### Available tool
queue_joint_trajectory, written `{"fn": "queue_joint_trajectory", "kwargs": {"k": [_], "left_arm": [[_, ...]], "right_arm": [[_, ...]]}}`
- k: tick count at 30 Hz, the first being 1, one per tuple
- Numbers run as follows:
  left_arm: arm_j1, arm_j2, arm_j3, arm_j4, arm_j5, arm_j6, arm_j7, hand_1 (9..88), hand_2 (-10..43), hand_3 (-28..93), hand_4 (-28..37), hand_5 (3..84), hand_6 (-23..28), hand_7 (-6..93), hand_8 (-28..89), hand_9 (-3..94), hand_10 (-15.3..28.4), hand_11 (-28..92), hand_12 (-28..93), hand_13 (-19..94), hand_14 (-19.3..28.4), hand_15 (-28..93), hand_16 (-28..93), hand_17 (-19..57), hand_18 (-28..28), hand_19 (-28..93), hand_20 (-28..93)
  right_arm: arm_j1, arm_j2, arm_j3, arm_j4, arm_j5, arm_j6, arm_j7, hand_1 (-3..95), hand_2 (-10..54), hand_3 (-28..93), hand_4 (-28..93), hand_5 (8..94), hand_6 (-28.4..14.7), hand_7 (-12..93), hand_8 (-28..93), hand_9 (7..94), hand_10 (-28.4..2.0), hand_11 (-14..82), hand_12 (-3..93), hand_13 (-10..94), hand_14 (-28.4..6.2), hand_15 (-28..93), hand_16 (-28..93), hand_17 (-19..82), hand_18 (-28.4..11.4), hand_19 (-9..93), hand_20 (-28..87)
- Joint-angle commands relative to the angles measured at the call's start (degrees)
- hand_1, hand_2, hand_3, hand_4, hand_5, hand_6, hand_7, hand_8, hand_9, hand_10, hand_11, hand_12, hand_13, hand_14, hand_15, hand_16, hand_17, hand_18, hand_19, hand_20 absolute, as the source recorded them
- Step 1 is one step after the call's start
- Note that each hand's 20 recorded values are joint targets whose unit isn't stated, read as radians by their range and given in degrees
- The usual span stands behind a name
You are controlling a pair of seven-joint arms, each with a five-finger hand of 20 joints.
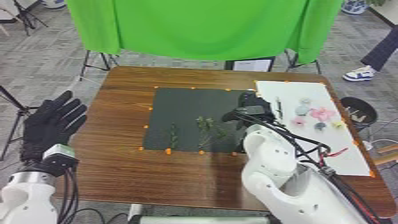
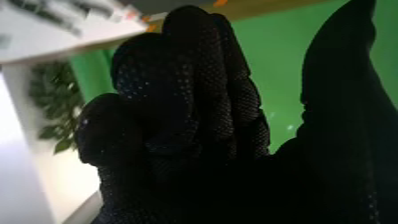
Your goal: Arrange flowers
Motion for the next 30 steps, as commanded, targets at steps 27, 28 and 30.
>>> {"fn": "queue_joint_trajectory", "kwargs": {"k": [27, 28, 30], "left_arm": [[-0.62, -0.19, 1.02, 0.35, 0.10, -1.30, -1.13, 27.0, 10.6, 73, -28.3, 41.2, 9.9, 11.6, -7, 34.1, 16.6, 21, 14, 21, 16.5, 34, -5, -6.6, 15.5, 33, 10], [-0.54, -0.11, 1.01, 0.32, -0.04, -1.30, -0.91, 27.1, 10.6, 73, -28.3, 41.2, 9.9, 11.5, -7, 34.1, 16.6, 21, 14, 21, 16.5, 34, -5, -6.6, 15.5, 33, 10], [-0.74, -0.20, 1.09, 0.38, 0.11, -1.31, -0.97, 27.2, 10.7, 73, -28.3, 41.2, 9.9, 11.5, -7, 34.0, 16.6, 21, 14, 21, 16.5, 34, -5, -6.6, 15.5, 33, 10]], "right_arm": [[1.22, -2.95, -7.22, 4.62, 3.69, -9.69, -13.53, 41.3, -9.5, 66, -17, 76.2, -5.6, 20, -6, 85.4, -16.2, 24.9, 26.7, 88, -7.7, 42, 36, 62, -14.0, 93, 16], [1.83, -2.54, -7.87, 4.77, 3.65, -9.57, -13.15, 41.3, -9.5, 66, -17, 76.0, -5.6, 20, -5, 85.2, -16.0, 25.0, 26.7, 88, -7.6, 42, 36, 62, -14.0, 93, 16], [2.67, -2.03, -8.10, 5.42, 3.70, -9.28, -13.45, 41.4, -9.5, 67, -18, 75.7, -5.6, 20, -4, 84.9, -15.9, 25.2, 26.5, 88, -7.5, 42, 36, 62, -13.9, 93, 16]]}}
